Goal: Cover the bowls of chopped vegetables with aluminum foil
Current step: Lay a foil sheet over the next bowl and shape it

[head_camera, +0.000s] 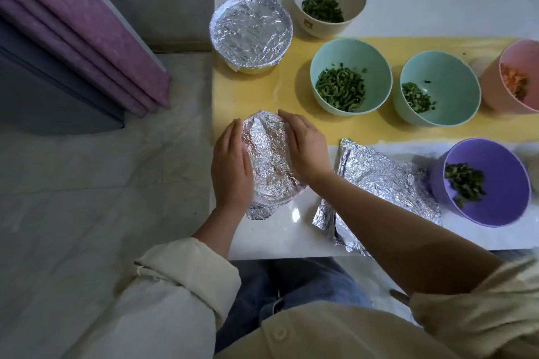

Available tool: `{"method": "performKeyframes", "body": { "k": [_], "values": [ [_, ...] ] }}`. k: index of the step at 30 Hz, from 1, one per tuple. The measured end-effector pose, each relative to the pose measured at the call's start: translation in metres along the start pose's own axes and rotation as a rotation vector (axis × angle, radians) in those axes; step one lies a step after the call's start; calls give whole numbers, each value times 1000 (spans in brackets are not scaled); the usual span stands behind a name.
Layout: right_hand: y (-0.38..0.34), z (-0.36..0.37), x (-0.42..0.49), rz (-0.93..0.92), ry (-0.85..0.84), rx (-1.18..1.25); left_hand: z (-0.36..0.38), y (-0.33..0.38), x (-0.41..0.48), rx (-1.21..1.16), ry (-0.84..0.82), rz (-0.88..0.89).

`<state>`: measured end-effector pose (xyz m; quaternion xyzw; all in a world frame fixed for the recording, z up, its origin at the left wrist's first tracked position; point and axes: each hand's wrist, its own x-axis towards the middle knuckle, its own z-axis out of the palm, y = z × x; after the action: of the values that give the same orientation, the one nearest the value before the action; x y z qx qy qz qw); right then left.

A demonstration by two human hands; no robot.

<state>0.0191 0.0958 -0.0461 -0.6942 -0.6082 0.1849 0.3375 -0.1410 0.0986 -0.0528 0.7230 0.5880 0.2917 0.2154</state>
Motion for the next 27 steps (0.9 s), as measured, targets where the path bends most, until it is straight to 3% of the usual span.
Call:
{"method": "performKeyframes", "body": {
  "k": [5,10,15,18,20,23,27],
  "values": [
    [3,-4,4,239,-12,265,2,-3,0,-300,114,-186],
    [5,-4,4,420,-66,428,2,-8,6,-442,56,-368],
    [-10,-4,-12,570,126,454,-6,-16,33,-312,-125,-276],
    [-24,-4,-30,727,272,500,-6,-9,32,-91,16,-125],
    [-32,-5,-42,771,266,491,-4,-3,18,36,97,-76],
    [-34,-11,-47,627,226,429,0,6,-2,108,126,-122],
    [-19,-18,-17,149,120,195,0,10,-1,-1,96,-185]
  ]
}}
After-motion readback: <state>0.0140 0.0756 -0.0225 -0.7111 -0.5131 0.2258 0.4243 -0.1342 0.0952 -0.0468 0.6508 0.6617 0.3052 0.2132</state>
